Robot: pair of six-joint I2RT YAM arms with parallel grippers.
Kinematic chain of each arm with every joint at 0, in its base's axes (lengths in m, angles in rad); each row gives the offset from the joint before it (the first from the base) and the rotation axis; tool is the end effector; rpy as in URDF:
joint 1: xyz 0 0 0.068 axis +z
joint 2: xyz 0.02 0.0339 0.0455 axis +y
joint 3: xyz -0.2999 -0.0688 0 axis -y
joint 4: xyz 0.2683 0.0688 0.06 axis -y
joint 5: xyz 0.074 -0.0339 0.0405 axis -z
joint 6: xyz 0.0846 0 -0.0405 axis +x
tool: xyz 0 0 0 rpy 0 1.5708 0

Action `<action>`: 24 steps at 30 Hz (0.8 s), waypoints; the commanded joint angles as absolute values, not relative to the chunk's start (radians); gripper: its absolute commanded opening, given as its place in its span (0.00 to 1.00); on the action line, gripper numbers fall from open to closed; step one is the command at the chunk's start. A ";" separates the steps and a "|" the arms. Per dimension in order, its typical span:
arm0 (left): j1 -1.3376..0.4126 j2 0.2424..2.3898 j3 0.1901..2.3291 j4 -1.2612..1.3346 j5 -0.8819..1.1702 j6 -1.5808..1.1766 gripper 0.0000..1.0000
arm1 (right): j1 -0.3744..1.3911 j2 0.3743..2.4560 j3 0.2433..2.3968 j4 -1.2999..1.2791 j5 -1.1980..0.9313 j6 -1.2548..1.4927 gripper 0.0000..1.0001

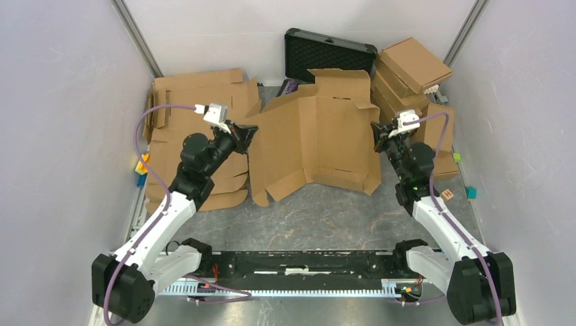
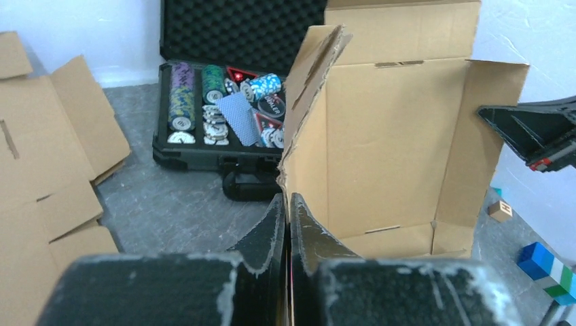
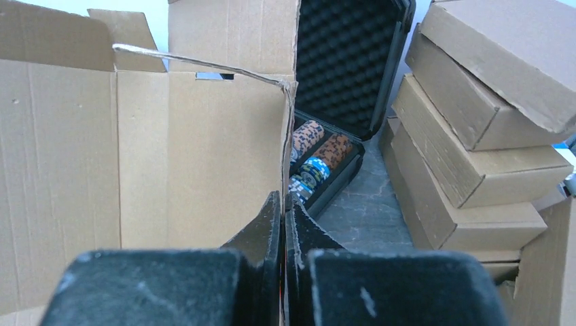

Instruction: Fold the paper box

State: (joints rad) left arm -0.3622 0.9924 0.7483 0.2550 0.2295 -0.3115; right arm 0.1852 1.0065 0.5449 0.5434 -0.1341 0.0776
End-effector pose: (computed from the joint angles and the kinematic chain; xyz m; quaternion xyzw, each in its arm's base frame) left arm 0.2618 -0.1198 0.3597 0.0991 0.6963 -0.3094 0.6400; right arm 0.2769 0.0634 0.3140 -0.0856 0.6725 0.1411 0.7215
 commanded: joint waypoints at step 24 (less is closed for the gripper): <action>-0.385 0.969 0.594 0.471 0.271 -0.248 0.07 | 0.204 0.906 0.291 0.969 -0.151 0.068 0.00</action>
